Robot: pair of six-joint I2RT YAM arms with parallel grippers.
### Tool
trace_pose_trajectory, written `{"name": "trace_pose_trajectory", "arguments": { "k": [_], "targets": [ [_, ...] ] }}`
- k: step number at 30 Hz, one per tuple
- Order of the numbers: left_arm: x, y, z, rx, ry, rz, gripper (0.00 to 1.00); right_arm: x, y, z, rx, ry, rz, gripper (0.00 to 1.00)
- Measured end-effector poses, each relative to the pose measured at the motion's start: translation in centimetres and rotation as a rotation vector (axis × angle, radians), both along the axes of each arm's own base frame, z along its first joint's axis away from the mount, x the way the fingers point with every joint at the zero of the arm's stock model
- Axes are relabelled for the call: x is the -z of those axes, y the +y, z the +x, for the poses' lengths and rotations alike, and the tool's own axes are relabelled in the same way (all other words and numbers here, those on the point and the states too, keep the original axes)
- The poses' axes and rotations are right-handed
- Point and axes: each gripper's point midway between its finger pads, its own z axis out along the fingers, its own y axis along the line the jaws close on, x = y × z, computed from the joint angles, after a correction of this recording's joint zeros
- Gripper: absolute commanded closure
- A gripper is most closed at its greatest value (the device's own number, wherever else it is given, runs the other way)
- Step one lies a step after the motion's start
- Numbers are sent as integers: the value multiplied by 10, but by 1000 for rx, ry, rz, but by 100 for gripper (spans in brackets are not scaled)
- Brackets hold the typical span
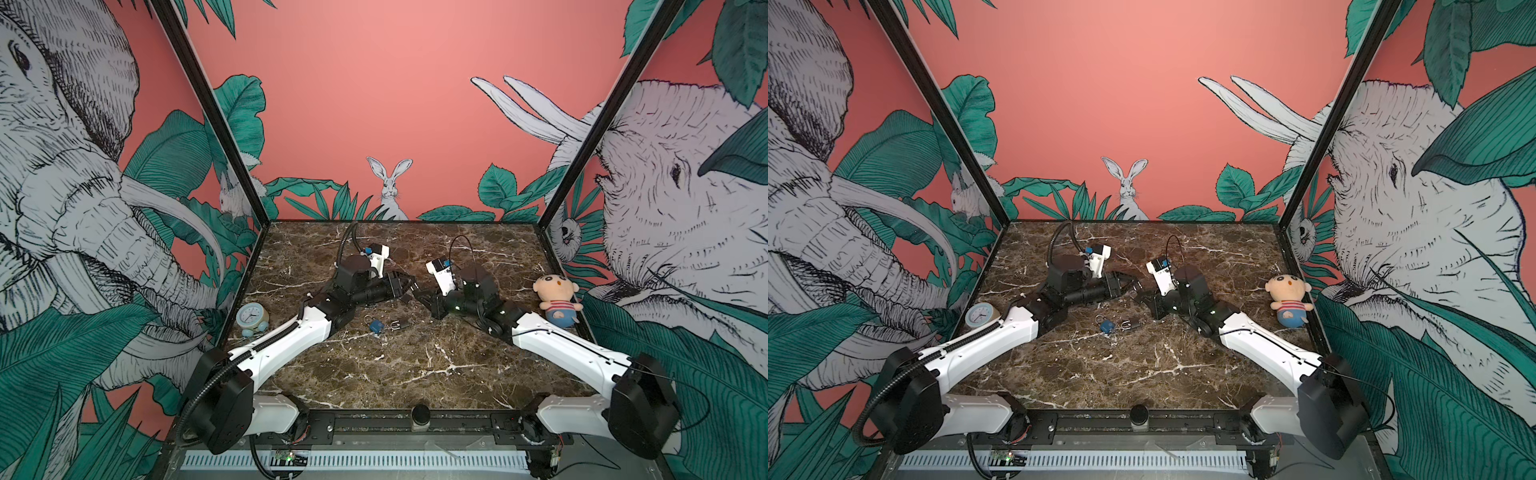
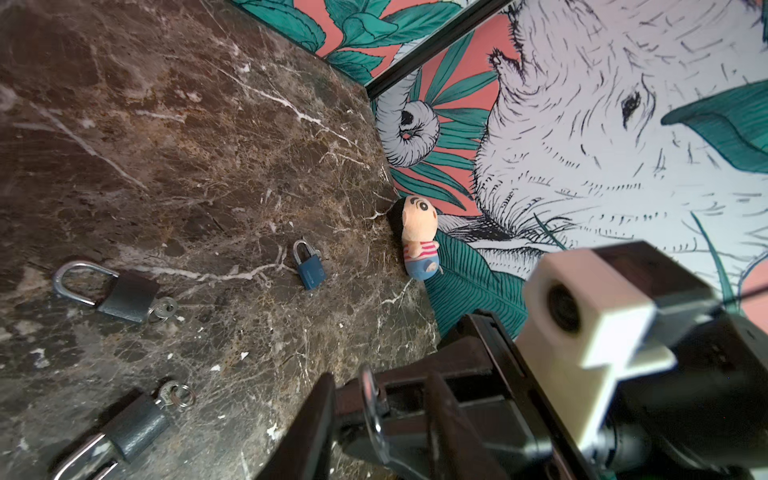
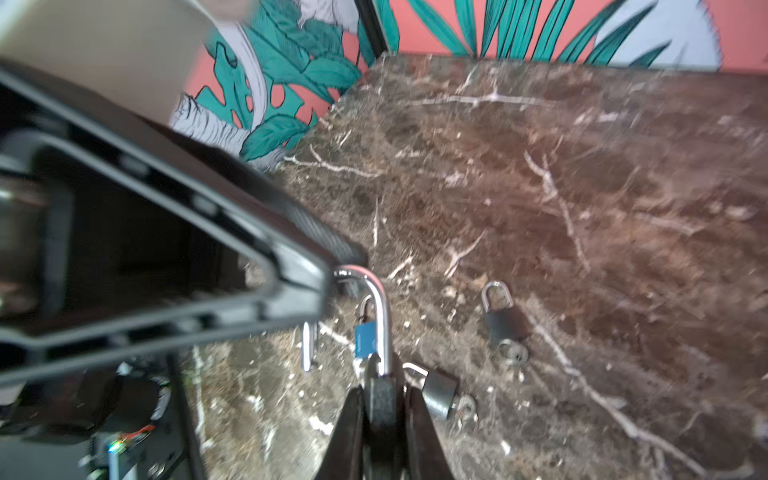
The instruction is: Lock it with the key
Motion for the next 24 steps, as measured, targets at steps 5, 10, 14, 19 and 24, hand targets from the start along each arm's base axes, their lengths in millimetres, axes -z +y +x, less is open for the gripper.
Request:
{"name": "trace_pose_trajectory", "arguments": {
  "k": [5, 10, 14, 19, 24],
  "targets": [
    [-4, 10, -3, -8, -51, 45, 54, 4, -9, -10, -42, 96, 23, 100],
    [-3, 17, -7, 15, -84, 88, 56, 2, -13, -19, -80, 164, 56, 100],
    [-5, 12, -17, 93, -104, 105, 58, 0, -13, -26, -112, 204, 83, 100],
    [-15, 1, -27, 201, -132, 87, 58, -9, -11, -30, -142, 224, 110, 100],
    [-10, -7, -31, 271, -121, 87, 58, -21, -8, -30, -162, 219, 132, 100]
  ]
}}
